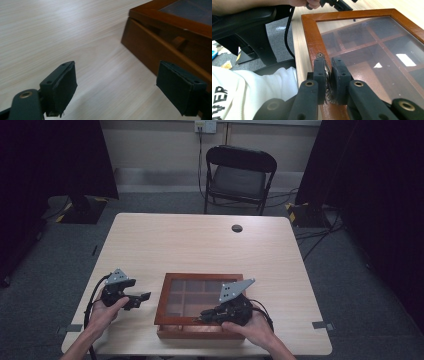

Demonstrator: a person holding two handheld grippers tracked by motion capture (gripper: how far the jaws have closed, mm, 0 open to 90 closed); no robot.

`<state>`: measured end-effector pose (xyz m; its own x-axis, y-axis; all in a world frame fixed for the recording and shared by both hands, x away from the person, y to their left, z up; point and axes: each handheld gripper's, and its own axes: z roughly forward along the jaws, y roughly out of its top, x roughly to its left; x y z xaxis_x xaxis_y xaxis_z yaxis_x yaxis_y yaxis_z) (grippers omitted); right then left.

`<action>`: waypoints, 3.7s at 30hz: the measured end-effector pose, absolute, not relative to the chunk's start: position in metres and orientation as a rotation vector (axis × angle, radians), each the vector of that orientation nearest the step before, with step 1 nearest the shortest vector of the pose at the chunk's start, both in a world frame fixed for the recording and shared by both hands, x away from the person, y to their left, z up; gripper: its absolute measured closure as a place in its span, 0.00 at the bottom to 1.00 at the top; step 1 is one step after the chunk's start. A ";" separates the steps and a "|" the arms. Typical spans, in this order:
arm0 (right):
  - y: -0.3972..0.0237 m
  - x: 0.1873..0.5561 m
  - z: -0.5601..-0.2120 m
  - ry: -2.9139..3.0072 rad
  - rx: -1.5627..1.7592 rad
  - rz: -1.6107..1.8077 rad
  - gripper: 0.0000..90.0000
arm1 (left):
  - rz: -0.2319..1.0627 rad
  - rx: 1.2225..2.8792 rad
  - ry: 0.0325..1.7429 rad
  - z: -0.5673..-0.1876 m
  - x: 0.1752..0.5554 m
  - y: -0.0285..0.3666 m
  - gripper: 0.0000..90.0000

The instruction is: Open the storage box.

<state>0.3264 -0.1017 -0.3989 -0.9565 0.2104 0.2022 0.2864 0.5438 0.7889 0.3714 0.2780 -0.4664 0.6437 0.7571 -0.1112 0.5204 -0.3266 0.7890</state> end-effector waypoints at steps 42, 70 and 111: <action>-0.121 0.336 -0.383 -2.654 -0.654 -1.447 0.49 | 0.358 2.017 0.763 -0.455 0.358 0.240 0.24; -0.179 0.329 -0.383 -2.670 -0.848 -1.643 0.23 | 0.364 1.927 0.750 -0.431 0.357 0.237 0.27; -0.196 0.374 -0.380 -2.618 -1.026 -1.766 0.43 | 0.363 1.841 0.736 -0.404 0.376 0.220 0.40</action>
